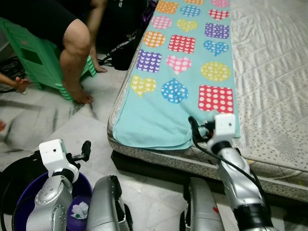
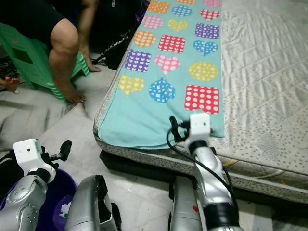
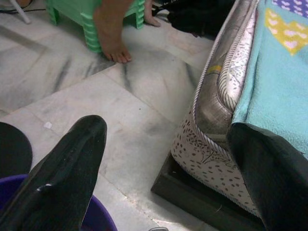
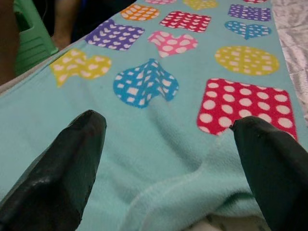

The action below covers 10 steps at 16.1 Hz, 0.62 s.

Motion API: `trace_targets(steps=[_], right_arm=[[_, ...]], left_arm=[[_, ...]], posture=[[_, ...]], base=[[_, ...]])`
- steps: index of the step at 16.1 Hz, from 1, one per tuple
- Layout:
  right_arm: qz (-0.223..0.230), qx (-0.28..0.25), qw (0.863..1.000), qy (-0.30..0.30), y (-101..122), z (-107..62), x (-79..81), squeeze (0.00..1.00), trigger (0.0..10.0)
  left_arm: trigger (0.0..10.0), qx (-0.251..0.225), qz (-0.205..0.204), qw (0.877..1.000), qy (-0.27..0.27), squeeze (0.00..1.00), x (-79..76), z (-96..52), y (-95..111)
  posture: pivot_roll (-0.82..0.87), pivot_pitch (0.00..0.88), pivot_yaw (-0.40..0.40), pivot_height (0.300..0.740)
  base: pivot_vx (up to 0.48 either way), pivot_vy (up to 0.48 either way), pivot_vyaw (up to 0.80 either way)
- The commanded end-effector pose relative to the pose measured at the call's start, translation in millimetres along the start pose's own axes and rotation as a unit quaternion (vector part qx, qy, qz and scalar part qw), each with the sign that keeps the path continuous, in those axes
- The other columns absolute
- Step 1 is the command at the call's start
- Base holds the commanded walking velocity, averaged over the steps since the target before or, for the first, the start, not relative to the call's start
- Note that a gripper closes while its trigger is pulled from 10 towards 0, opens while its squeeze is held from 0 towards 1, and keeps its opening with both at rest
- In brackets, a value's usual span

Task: Clean up the room

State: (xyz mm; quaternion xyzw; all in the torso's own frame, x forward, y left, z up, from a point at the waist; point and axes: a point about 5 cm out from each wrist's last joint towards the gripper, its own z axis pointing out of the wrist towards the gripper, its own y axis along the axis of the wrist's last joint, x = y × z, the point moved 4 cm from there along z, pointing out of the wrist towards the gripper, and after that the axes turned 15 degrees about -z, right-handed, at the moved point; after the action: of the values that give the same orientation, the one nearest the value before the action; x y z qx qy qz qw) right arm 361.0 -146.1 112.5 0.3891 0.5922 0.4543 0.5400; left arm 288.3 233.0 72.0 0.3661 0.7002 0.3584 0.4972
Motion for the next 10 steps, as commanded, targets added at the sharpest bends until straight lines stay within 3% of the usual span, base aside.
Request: trace_targets(steps=[1, 7, 10], right_arm=[[0.001, 0.019, 1.0, -0.007, -5, 2.7, 2.9, 0.0, 10.0], [0.015, 0.024, 0.999, -0.024, 2, 16.4, 15.8, 0.0, 10.0], [0.012, 0.03, 0.999, -0.042, 7, 35.2, 18.2, 0.0, 10.0]], left_arm=[[10.0, 0.012, -0.002, 1.0, 0.007, 0.0, 1.7, -0.9, -4], [10.0, 0.04, 0.014, 0.999, -0.026, 0.0, -13.1, -16.4, -16], [10.0, 0.055, 0.011, 0.998, -0.038, 0.0, -20.9, -30.0, -21]], posture=[[-0.09, 0.241, 0.015, 0.569], [-0.05, 0.316, 0.023, 0.569], [-0.02, 0.347, 0.028, 0.569]], base=[[0.0, 0.0, 0.0], [0.0, 0.0, 0.0], [0.0, 0.0, 0.0]])
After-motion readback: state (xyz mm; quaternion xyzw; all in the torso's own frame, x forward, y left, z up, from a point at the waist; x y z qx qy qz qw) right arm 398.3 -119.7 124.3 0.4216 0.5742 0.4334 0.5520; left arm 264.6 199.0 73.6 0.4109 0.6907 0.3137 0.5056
